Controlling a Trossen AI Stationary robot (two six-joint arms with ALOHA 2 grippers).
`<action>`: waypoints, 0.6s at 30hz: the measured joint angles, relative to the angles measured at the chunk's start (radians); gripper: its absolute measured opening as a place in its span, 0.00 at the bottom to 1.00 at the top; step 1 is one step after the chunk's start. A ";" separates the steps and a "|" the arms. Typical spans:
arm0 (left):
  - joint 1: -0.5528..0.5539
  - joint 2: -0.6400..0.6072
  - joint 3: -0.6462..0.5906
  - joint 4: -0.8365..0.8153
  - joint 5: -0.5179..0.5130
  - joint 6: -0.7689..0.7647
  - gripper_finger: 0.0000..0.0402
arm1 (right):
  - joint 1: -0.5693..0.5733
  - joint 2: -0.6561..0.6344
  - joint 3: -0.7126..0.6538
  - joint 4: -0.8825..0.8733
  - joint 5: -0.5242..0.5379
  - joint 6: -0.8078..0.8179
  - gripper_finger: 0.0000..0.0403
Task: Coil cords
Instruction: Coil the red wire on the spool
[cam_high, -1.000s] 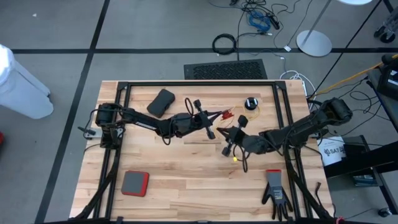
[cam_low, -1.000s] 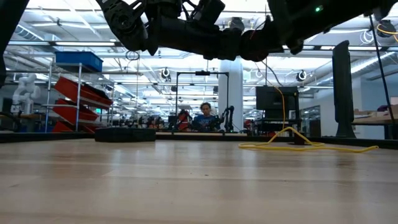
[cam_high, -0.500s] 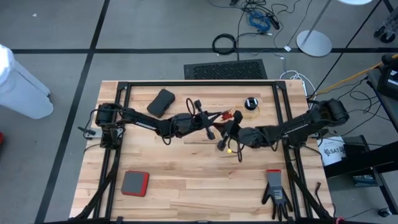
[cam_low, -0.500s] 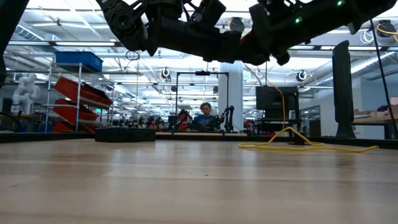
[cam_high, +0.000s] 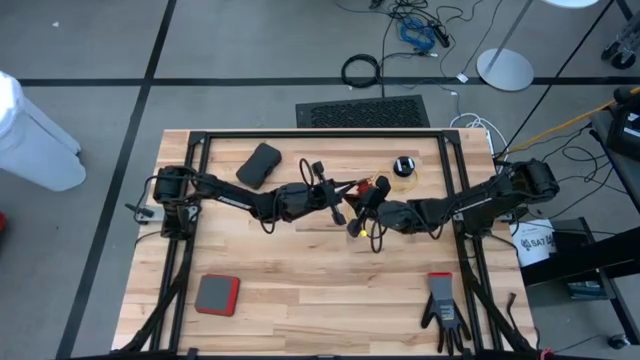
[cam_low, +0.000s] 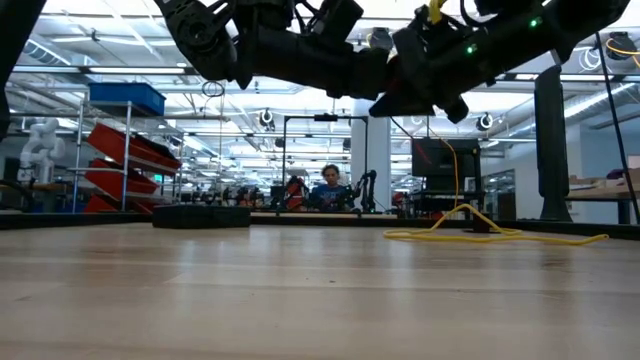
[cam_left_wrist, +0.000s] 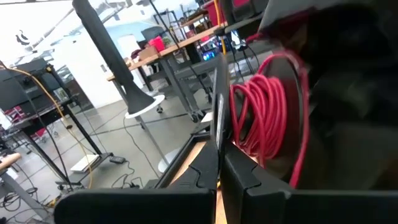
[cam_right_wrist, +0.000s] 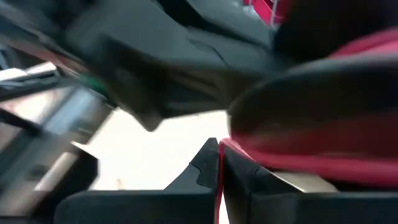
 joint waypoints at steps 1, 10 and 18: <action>0.000 0.000 0.000 0.001 -0.002 0.001 0.01 | -0.003 0.000 0.000 -0.007 -0.001 0.004 0.00; 0.001 0.000 0.000 -0.001 0.000 0.011 0.01 | 0.000 0.000 0.000 -0.016 -0.004 0.005 0.00; -0.001 0.000 0.000 -0.032 -0.001 0.028 0.01 | 0.047 0.000 0.000 -0.048 -0.069 -0.024 0.00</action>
